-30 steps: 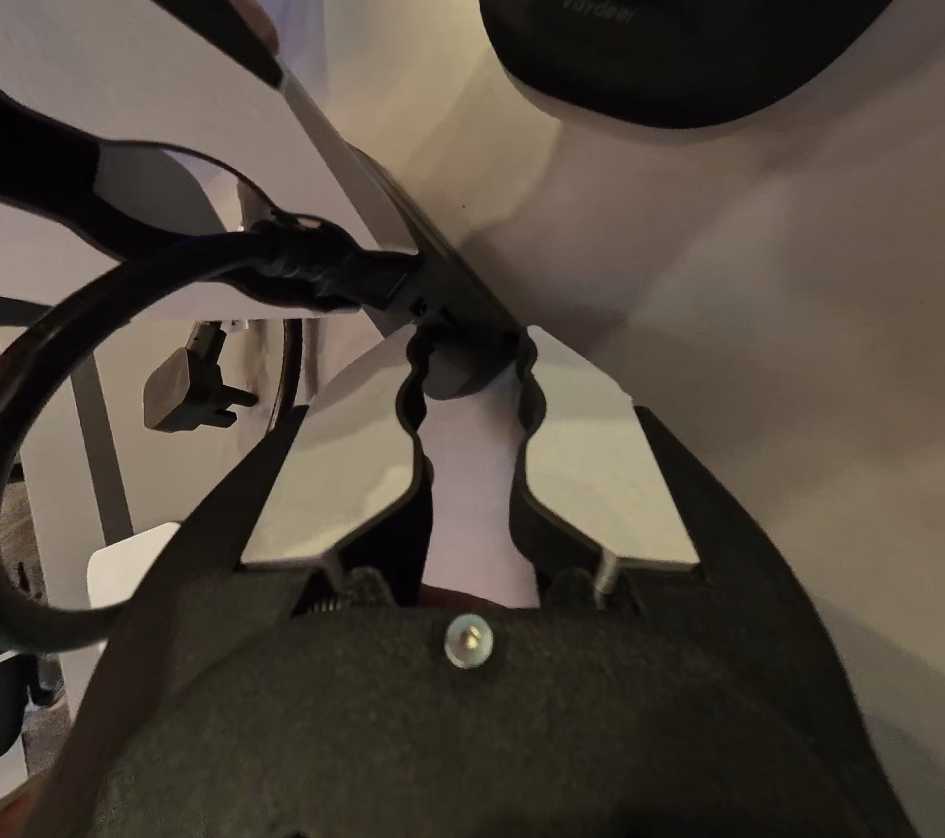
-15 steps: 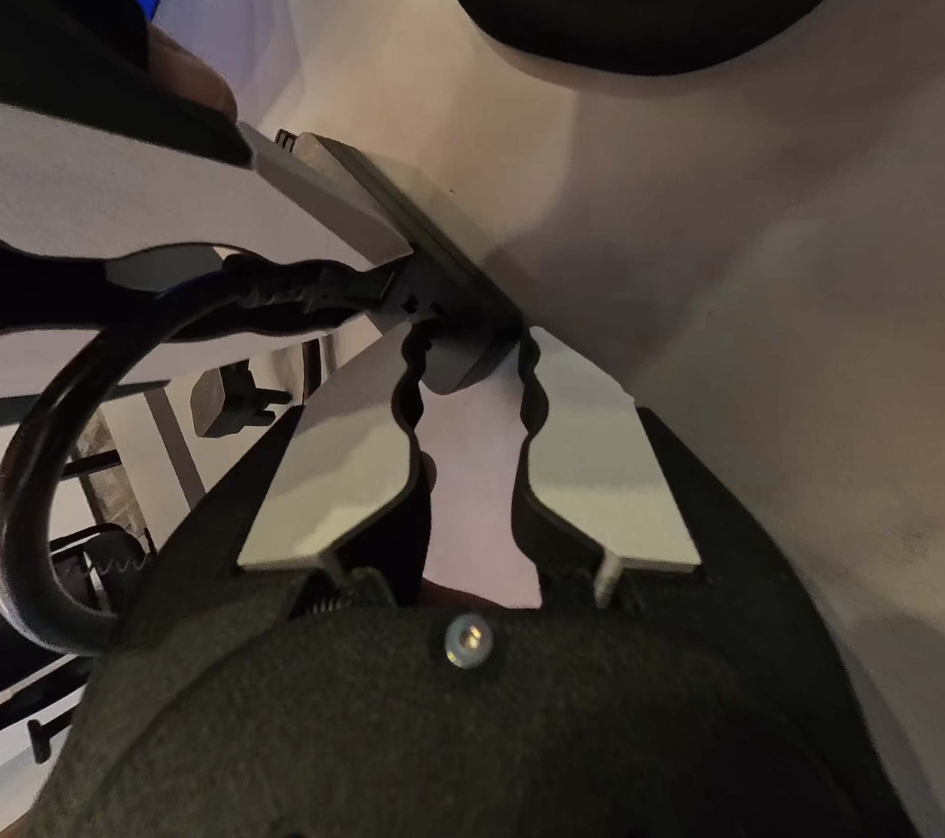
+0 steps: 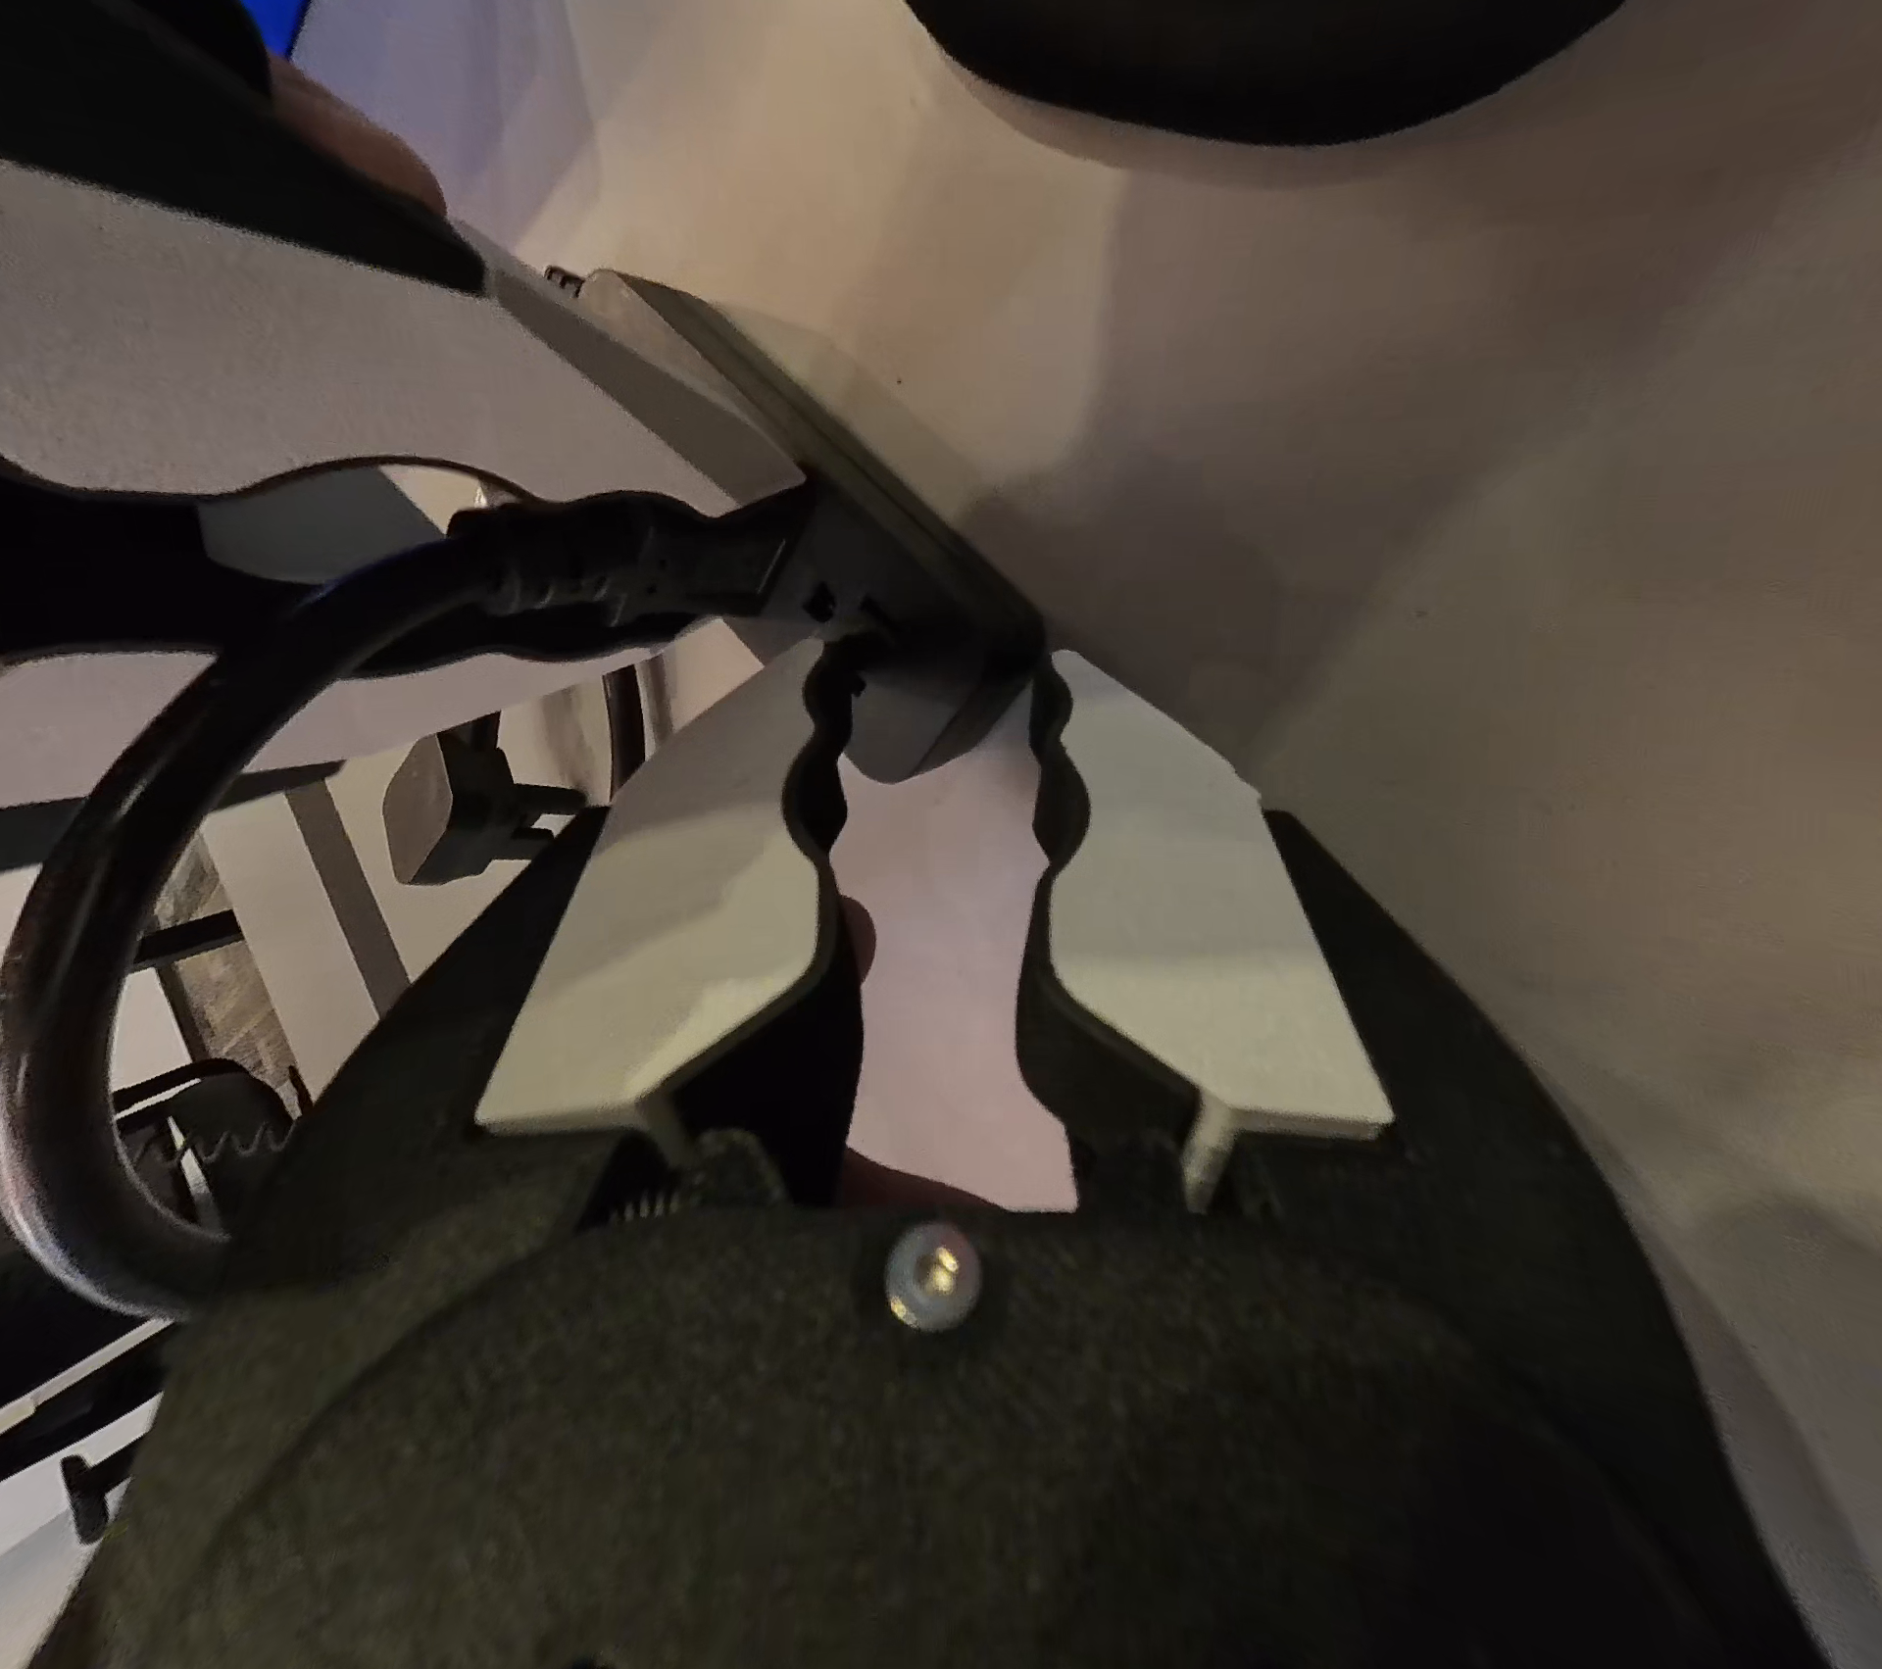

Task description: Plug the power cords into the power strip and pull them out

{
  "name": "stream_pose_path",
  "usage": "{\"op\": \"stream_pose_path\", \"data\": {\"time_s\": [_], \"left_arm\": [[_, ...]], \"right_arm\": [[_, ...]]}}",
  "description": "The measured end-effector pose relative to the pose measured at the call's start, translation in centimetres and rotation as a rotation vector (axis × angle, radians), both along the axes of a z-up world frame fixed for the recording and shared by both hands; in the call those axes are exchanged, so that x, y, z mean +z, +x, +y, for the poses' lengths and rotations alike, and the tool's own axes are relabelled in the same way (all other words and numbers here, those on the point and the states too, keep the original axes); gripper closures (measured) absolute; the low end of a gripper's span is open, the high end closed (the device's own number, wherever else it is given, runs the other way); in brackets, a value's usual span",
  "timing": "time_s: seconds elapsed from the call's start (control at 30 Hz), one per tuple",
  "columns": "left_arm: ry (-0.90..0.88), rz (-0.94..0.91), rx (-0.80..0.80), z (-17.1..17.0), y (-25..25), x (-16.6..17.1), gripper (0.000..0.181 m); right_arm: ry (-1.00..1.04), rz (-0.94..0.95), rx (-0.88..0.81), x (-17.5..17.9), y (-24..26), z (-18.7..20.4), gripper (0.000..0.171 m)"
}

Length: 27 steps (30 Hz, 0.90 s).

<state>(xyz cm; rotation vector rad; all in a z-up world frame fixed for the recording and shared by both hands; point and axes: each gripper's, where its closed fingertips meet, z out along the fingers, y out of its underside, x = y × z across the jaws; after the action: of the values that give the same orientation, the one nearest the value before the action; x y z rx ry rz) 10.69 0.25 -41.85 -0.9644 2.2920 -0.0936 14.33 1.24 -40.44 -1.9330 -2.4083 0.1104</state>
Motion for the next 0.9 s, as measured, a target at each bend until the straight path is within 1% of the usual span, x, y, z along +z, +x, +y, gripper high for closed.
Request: {"op": "stream_pose_path", "data": {"time_s": [0.07,0.17,0.23,0.33,0.5,0.6,0.73,0.83,0.9], "left_arm": [[-0.011,0.002,0.009,0.02,-0.01,0.0,0.148],[0.017,0.041,0.03,0.07,0.0,0.01,0.148],[-0.003,0.039,0.044,0.14,0.01,0.0,0.148],[0.052,0.046,0.034,0.18,0.09,0.01,0.148],[0.074,0.06,0.02,0.24,0.24,-0.05,0.148],[0.112,0.076,0.011,0.27,0.26,-0.05,0.148],[0.109,0.074,0.018,0.42,0.28,0.0,0.147],[0.113,0.079,0.015,0.42,0.32,0.01,0.147],[0.102,0.079,0.017,0.34,0.42,-0.01,0.149]], "right_arm": [[0.011,0.006,-0.002,0.01,0.02,-0.02,0.15],[0.044,0.004,0.004,0.05,0.02,-0.01,0.15],[0.081,0.0,-0.003,0.09,0.07,-0.01,0.15],[0.122,-0.009,-0.013,0.15,0.18,-0.11,0.15],[0.029,0.013,-0.041,0.12,0.24,-0.18,0.15],[-0.09,0.04,-0.076,0.17,0.18,-0.22,0.15],[-0.19,0.089,-0.126,0.29,0.05,-0.09,0.149],[-0.168,0.104,-0.138,0.27,0.03,-0.11,0.149],[-0.094,0.093,-0.119,0.18,0.1,-0.11,0.15]]}}
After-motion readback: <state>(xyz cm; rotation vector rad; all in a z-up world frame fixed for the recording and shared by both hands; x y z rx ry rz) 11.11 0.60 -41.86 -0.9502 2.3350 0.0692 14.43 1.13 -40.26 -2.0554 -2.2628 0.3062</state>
